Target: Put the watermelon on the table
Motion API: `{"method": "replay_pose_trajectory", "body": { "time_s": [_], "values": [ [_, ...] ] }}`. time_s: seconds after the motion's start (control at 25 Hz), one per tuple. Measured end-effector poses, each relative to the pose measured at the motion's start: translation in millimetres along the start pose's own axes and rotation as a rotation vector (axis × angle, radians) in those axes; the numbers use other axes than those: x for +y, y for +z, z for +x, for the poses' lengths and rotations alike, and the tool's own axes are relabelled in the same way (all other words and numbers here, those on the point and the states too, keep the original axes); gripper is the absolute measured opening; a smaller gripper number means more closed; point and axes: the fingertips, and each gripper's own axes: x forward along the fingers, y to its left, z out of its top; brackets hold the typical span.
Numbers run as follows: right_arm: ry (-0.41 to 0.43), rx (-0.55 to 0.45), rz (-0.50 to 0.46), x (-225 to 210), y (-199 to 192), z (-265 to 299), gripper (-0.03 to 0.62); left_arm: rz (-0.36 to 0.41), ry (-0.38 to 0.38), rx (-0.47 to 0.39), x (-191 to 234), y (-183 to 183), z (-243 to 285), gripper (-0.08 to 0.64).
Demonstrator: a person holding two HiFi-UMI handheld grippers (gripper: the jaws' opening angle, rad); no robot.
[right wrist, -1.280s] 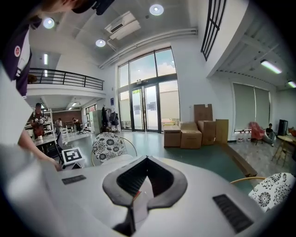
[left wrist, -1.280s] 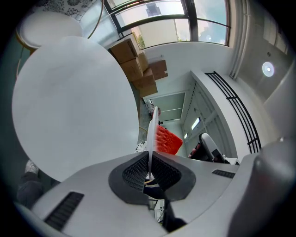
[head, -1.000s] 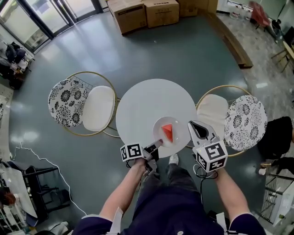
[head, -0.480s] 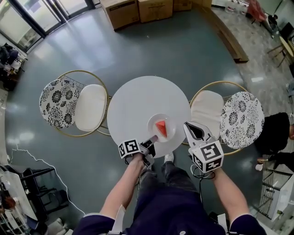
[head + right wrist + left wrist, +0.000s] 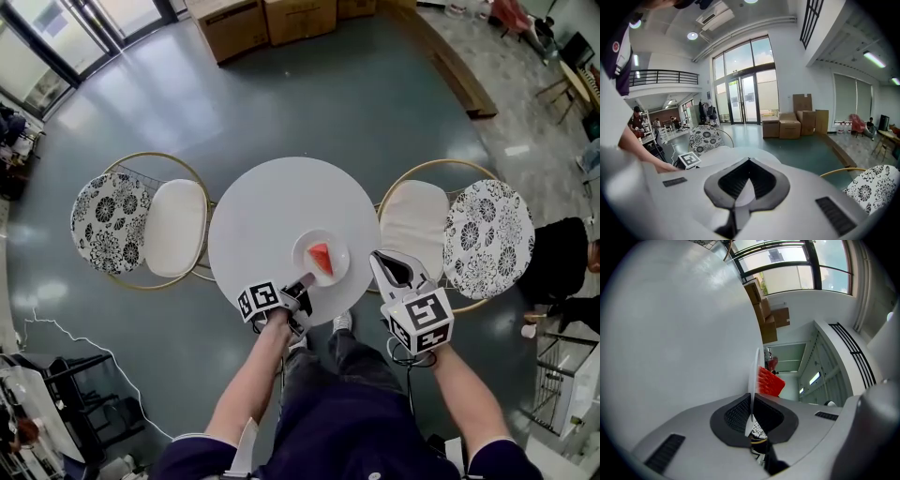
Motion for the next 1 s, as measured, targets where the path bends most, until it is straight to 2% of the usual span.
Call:
{"method": "replay_pose_trajectory", "body": {
  "time_s": [0.36, 0.52, 0.8, 1.0],
  "values": [
    [-0.021, -0.004, 0.019, -3.2, -1.1, -3.5, 0.005, 0.003, 0.034, 0.020, 2.2, -0.2, 6.3, 0.015],
    [-0.034, -0.009, 0.030, -3.3, -0.9, -5.3, 0.005, 0.013, 0.078, 0.026, 4.1, 1.7, 7.9, 0.015],
    [-0.060, -0.019, 0.049, -4.2, -3.4, -13.2, 0.005, 0.108, 0.198, 0.049, 6.5, 3.6, 10.0, 0.018],
    [-0.074, -0.022, 0.059, -4.3, -5.5, -19.0, 0.005, 0.191, 0.285, 0.076, 10.4, 0.8, 11.8, 0.049]
  ]
}}
